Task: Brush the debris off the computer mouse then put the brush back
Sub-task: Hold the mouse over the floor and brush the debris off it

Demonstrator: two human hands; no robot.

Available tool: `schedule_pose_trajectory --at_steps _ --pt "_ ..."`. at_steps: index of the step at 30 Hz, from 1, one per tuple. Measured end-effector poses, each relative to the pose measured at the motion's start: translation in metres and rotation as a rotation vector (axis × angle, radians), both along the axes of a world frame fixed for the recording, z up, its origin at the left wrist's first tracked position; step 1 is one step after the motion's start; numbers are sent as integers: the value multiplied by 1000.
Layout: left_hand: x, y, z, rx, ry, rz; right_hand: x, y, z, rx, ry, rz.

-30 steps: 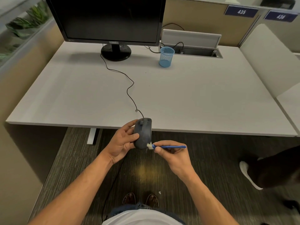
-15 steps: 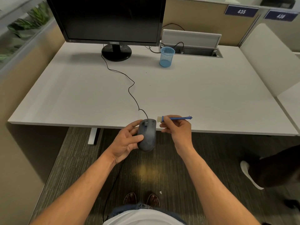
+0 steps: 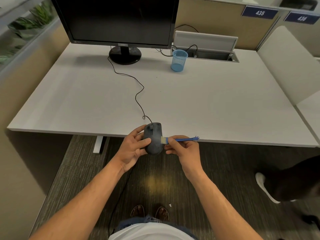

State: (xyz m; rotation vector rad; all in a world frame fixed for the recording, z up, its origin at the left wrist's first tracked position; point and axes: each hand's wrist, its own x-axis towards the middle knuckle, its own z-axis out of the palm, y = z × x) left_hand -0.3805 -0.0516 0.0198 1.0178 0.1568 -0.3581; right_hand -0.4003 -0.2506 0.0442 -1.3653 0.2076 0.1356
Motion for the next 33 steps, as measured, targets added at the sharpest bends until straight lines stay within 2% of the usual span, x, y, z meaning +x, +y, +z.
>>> schedule_pose_trajectory --at_steps 9,24,30,33 --pt "7 2 1 -14 24 78 -14 6 -6 -6 -59 16" --pt "17 -6 11 39 10 143 -32 30 -18 -196 -113 41" --pt "20 -3 8 55 -9 142 -35 26 -22 -208 -107 44" --pt "20 -2 7 57 -16 137 -32 20 -19 -165 -123 -25"
